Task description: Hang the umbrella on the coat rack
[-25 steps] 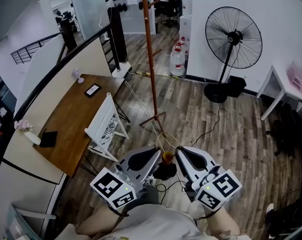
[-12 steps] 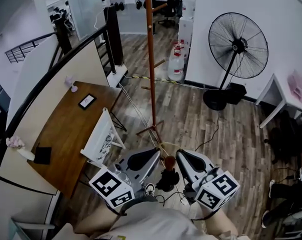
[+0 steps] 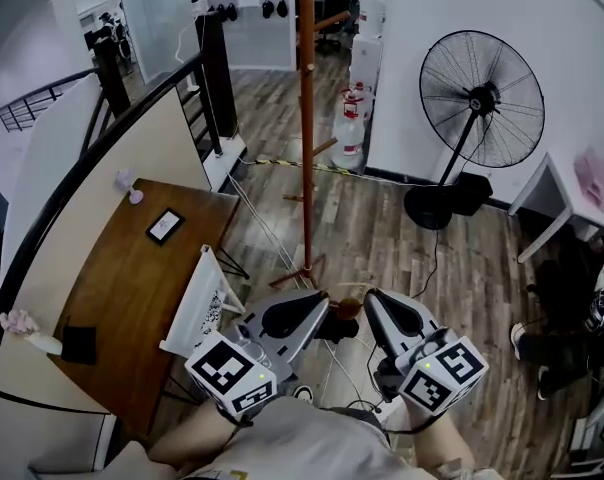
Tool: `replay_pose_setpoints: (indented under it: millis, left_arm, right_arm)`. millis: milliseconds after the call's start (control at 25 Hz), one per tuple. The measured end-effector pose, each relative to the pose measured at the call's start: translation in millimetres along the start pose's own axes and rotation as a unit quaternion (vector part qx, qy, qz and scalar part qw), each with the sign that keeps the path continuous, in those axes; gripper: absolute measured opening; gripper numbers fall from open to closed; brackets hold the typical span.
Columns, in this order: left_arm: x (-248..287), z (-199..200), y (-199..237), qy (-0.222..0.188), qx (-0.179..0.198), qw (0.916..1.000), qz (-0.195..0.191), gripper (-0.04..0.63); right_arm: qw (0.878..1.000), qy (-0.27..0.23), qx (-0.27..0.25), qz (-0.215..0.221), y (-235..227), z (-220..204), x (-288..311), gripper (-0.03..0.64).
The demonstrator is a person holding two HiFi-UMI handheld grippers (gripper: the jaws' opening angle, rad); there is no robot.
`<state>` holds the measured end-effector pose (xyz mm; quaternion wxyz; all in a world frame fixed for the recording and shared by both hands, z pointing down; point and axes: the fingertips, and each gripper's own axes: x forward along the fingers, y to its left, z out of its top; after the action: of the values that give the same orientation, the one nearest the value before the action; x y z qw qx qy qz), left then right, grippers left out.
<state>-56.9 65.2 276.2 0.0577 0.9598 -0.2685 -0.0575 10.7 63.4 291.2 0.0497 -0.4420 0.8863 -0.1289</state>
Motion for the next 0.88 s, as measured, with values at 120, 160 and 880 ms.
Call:
replay_pose_setpoints:
  millis: [120,160,880]
  left_arm:
    - [5,2,18,-0.007,0.001,1.0000,-0.001,0.000]
    - [7,4,23,-0.009,-0.001,1.0000,-0.002,0.000]
    - [98,13,124,-0.024,0.000,0.9994,0.026,0.000]
  right_arm:
    - [1.000,-0.012,-0.004,-0.007,-12,10,17,0.003]
    - [1.000,-0.012,-0.006,-0.008,-14,12,24,0.003]
    - [0.998,0.001,0.005,0.058,-102,39,111,0.003]
